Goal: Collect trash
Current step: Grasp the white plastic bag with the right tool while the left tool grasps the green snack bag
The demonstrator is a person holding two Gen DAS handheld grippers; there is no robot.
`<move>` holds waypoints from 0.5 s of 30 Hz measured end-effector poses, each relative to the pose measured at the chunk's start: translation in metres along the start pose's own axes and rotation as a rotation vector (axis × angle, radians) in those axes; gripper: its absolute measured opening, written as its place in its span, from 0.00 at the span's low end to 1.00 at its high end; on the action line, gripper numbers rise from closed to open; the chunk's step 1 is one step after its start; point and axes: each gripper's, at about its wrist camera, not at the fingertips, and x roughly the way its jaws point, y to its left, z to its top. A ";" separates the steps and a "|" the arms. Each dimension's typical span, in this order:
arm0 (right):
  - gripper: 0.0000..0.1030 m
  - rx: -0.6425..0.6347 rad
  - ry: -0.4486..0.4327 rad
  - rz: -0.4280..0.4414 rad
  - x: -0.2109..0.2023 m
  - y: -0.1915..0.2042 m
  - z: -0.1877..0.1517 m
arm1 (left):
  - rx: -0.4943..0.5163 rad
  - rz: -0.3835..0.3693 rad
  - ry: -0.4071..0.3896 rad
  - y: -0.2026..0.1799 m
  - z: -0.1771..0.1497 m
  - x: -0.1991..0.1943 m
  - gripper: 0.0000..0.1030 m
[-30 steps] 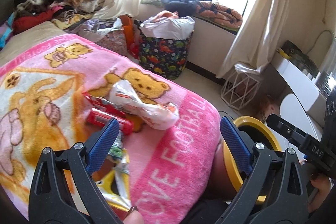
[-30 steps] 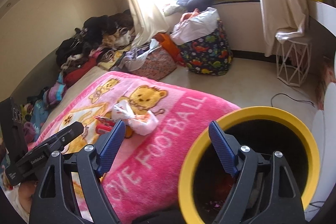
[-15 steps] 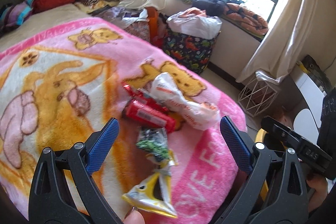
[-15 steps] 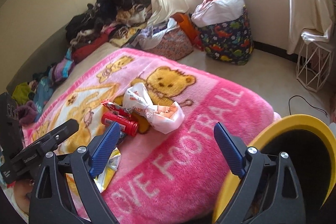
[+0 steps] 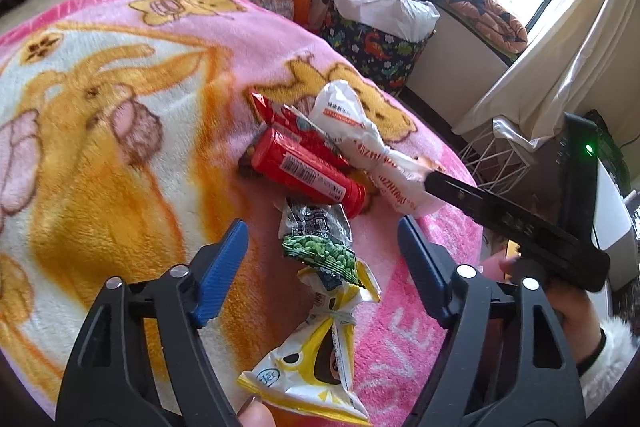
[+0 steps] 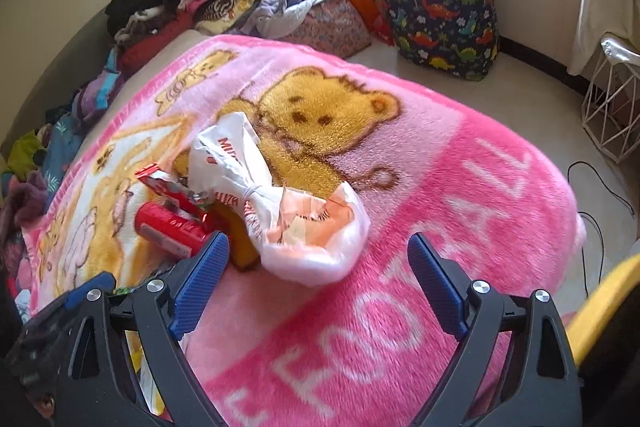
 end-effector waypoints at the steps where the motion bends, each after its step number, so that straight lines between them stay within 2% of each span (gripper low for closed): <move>1: 0.85 -0.003 0.009 -0.004 0.006 0.001 0.001 | -0.002 -0.002 0.006 0.000 0.000 0.003 0.62; 4: 0.76 -0.006 0.042 0.001 0.021 0.003 0.003 | -0.008 0.000 0.024 0.002 -0.001 0.011 0.58; 5: 0.67 -0.002 0.052 0.007 0.025 0.003 0.003 | -0.013 0.000 0.029 0.003 -0.001 0.013 0.57; 6: 0.63 0.002 0.057 0.009 0.027 0.004 0.003 | -0.018 0.001 0.035 0.005 -0.002 0.015 0.55; 9: 0.57 0.015 0.044 0.009 0.025 0.004 0.000 | -0.029 -0.001 0.046 0.007 -0.002 0.020 0.48; 13: 0.56 0.071 0.018 -0.006 0.011 -0.005 -0.009 | -0.032 -0.011 0.058 0.006 -0.003 0.024 0.36; 15: 0.56 0.113 0.003 -0.005 0.002 -0.012 -0.014 | -0.031 -0.016 0.063 0.006 -0.004 0.026 0.34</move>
